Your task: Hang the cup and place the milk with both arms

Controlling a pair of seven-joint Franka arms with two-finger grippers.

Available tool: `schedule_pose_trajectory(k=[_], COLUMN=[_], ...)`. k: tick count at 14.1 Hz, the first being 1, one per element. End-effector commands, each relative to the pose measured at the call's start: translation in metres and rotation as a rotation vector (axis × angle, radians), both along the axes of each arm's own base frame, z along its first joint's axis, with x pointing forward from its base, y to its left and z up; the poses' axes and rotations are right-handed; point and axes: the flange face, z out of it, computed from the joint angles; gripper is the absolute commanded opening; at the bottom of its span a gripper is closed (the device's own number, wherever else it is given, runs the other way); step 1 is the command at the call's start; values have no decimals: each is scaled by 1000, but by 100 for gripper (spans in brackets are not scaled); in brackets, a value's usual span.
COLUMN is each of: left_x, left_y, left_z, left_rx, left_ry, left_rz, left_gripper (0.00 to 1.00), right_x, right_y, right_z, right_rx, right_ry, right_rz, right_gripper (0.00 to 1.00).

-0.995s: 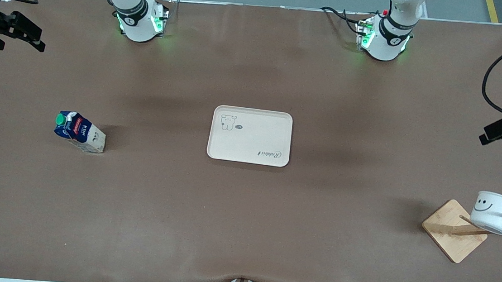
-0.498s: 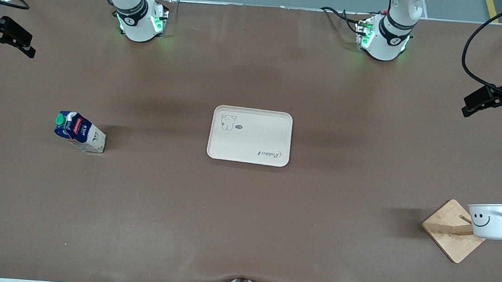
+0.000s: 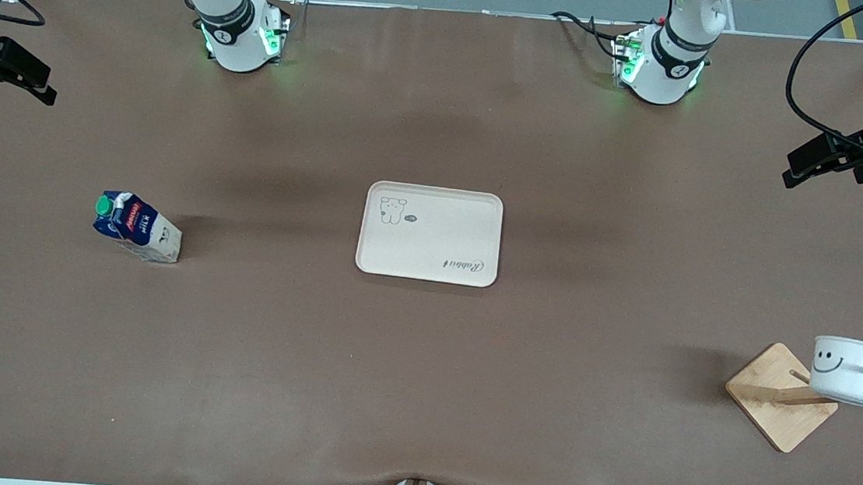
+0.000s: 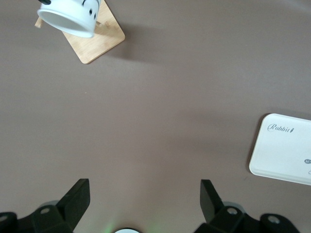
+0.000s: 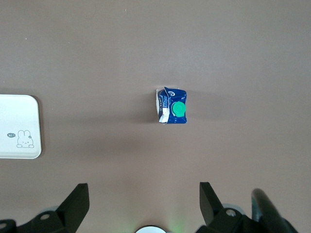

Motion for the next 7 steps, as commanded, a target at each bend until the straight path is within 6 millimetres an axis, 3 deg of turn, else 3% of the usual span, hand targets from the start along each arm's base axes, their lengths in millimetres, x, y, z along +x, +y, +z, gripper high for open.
schedule_pose_trajectory(k=[1,7], left_x=[-2,-2], left_y=[5,6], left_z=[0,-5], left_rx=[-14,14], left_ry=[-15,-33], left_rz=[-37,-42], left_gripper=[100,100], right_x=[0,1], right_y=[-4,-4], right_z=[5,6], right_rx=[-15,-15], right_ry=[4,-1], right_rz=[-3,-4], right_gripper=[100,100])
